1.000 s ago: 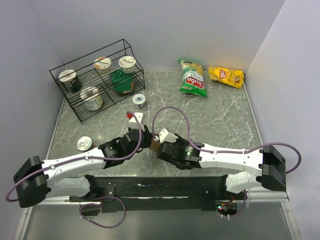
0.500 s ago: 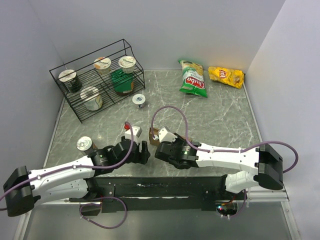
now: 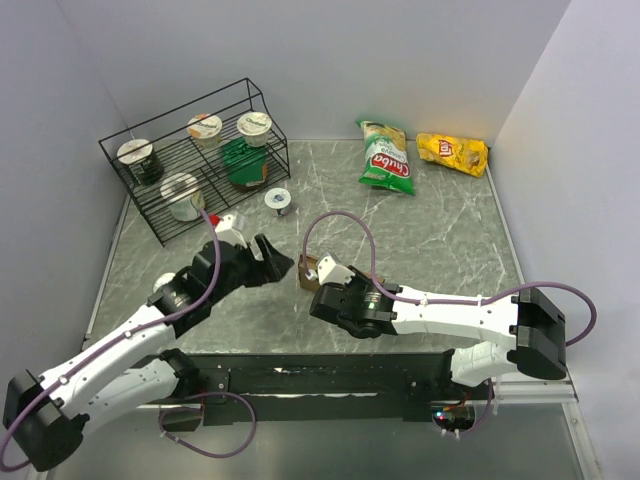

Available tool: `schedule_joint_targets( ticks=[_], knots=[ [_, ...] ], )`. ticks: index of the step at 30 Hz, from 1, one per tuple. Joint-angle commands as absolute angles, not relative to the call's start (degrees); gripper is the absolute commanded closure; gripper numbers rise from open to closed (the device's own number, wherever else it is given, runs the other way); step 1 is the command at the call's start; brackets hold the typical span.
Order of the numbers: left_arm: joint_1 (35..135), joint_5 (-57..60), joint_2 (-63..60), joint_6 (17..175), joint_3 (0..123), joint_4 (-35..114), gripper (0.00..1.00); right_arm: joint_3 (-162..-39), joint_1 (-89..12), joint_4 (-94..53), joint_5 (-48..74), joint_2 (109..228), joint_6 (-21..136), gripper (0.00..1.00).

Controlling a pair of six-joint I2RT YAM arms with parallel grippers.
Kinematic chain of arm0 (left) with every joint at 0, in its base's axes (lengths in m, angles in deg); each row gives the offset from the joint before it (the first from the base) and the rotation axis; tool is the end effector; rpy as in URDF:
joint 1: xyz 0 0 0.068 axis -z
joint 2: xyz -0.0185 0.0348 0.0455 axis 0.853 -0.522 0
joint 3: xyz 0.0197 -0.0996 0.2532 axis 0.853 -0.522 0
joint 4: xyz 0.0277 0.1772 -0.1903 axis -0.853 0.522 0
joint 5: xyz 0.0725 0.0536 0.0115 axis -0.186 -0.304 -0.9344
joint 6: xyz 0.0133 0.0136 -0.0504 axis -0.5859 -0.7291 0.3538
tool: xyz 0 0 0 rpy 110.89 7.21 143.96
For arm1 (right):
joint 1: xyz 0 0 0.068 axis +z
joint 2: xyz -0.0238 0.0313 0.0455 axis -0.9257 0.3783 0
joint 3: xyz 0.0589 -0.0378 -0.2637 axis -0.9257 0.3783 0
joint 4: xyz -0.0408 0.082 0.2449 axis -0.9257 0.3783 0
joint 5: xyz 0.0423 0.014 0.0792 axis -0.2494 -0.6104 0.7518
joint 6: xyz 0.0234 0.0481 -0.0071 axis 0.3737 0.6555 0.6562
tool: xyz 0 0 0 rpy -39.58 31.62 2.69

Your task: Fold the paper box

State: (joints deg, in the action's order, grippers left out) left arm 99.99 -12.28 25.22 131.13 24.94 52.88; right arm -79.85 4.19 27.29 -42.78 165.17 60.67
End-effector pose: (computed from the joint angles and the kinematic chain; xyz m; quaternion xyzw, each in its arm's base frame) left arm 0.1500 -0.1278 0.2722 -0.0608 0.8340 -0.3503 0.4219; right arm 0.1012 0.2246 0.2388 -0.4080 0.8050 -0.2093 0.3764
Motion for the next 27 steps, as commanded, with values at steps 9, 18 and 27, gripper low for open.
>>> schedule_joint_targets(
  ticks=[9,18,27],
  knots=[
    [94.4,0.4,10.8,136.3,30.4,36.3,0.16,-80.0,4.1,28.2,-36.4,166.7,64.7,0.64],
    [92.6,2.5,5.8,137.5,28.6,30.7,0.27,-80.2,4.1,28.4,-36.4,167.0,64.6,0.64],
    [92.5,3.6,3.9,138.2,26.3,29.2,0.43,-80.2,4.1,28.2,-36.3,167.6,64.7,0.64]
  ],
)
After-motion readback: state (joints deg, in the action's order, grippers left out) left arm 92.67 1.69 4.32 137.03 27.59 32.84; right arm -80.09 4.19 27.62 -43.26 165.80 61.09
